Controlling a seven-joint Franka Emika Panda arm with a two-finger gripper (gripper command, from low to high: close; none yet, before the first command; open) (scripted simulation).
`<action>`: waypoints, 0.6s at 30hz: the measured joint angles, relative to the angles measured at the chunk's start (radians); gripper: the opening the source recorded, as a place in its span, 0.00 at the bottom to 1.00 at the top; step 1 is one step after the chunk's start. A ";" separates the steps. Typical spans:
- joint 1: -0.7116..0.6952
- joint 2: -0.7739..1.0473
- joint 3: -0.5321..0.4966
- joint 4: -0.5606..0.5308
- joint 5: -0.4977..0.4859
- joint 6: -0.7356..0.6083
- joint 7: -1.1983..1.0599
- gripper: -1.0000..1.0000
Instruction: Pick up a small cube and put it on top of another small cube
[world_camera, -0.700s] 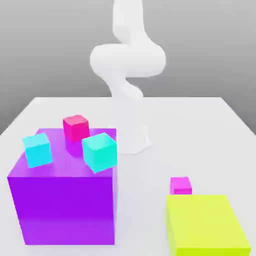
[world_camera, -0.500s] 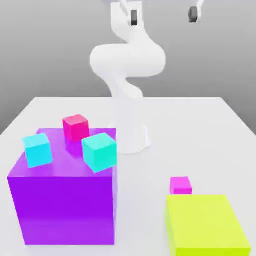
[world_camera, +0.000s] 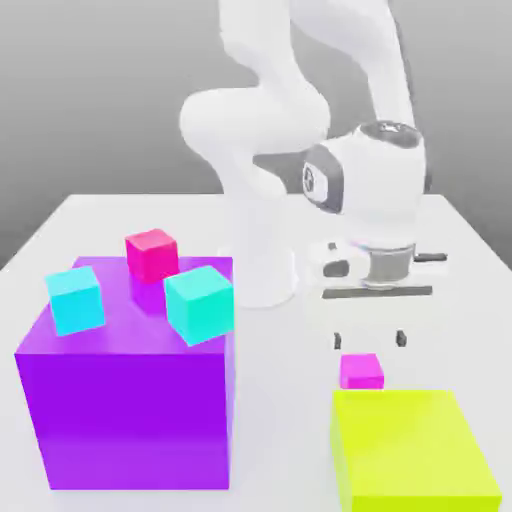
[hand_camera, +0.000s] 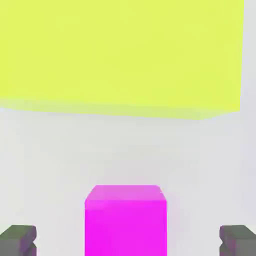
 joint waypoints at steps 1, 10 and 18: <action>0.036 0.038 -0.047 0.006 -0.048 0.030 0.036 0.50; 0.189 0.173 -0.216 0.029 -0.123 0.144 0.094 0.00; 0.143 -0.019 -0.117 -0.008 0.061 -0.013 -0.040 0.00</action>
